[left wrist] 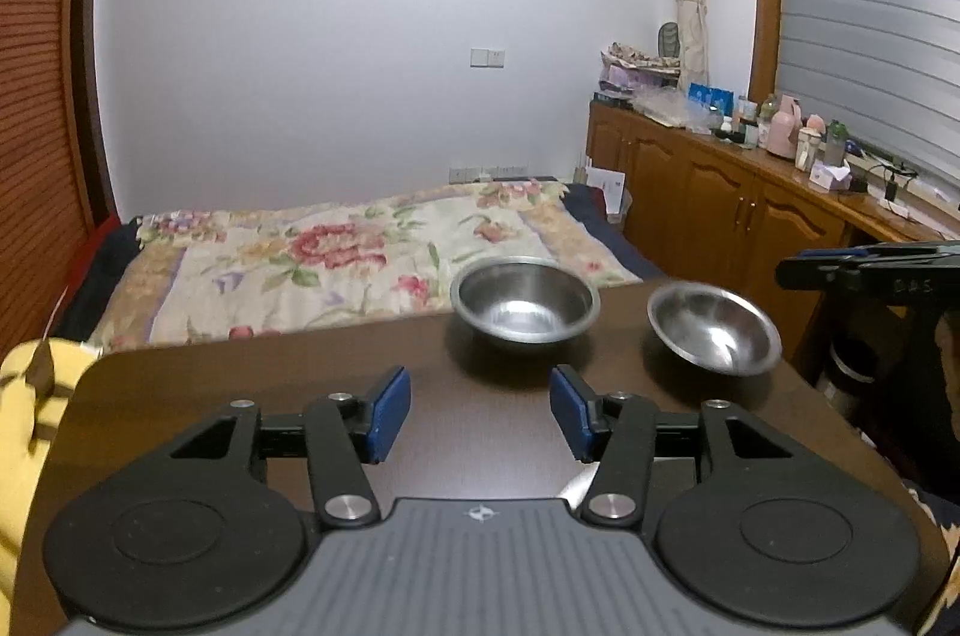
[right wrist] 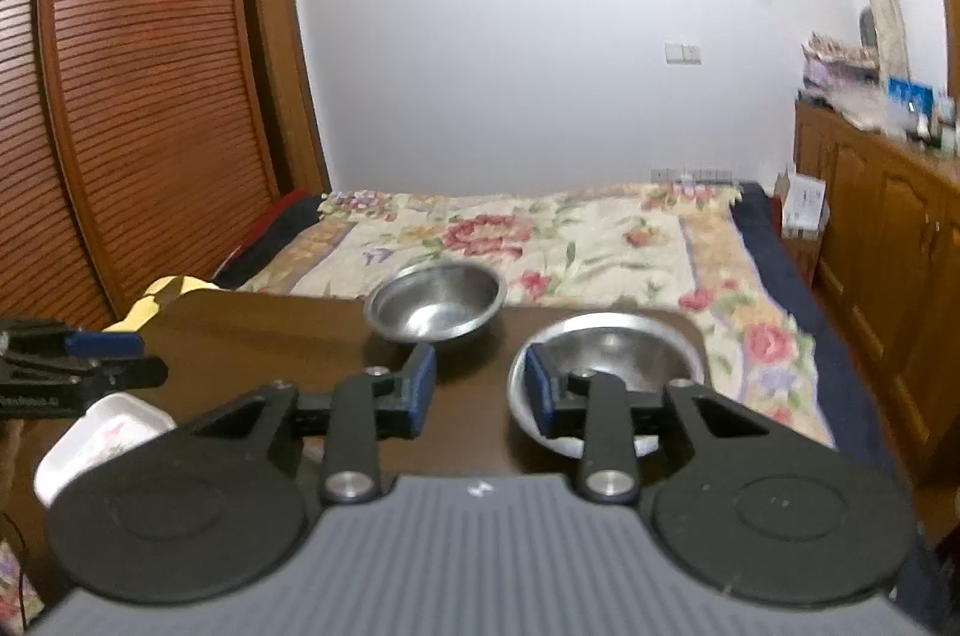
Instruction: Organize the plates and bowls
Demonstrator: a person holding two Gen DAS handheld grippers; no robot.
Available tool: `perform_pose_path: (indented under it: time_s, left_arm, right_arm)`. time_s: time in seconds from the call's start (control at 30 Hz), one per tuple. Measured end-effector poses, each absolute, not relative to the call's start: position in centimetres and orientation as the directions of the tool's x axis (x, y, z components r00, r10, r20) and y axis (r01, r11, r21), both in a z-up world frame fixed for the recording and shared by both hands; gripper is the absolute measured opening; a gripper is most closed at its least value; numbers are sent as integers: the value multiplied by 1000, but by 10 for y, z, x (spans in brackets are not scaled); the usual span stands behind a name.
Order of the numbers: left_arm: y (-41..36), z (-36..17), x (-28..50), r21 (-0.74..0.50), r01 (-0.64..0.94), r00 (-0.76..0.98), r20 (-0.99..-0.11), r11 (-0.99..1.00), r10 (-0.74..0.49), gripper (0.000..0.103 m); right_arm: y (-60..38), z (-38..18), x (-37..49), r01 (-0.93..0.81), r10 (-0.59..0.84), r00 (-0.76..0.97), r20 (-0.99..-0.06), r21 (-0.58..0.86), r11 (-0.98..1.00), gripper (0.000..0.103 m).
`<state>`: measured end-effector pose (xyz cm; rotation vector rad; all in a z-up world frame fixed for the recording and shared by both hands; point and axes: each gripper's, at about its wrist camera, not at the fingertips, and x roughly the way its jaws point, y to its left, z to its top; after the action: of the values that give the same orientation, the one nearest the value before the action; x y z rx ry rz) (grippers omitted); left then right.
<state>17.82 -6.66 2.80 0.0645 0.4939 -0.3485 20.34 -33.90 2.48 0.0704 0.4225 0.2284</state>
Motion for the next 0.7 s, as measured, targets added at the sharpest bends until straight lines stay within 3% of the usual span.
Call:
perform_pose_path:
  time_s: [0.23, 0.7]
  left_arm:
    - [-81, 35, 225, -15, 345, 818, -486, 938, -308, 54]
    - [-100, 0, 306, -38, 339, 758, -581, 940, -297, 53]
  right_arm:
    - [-344, 19, 269, -228, 270, 842, -468, 146, 963, 36]
    - [-325, -13, 352, -239, 310, 750, -585, 197, 951, 36]
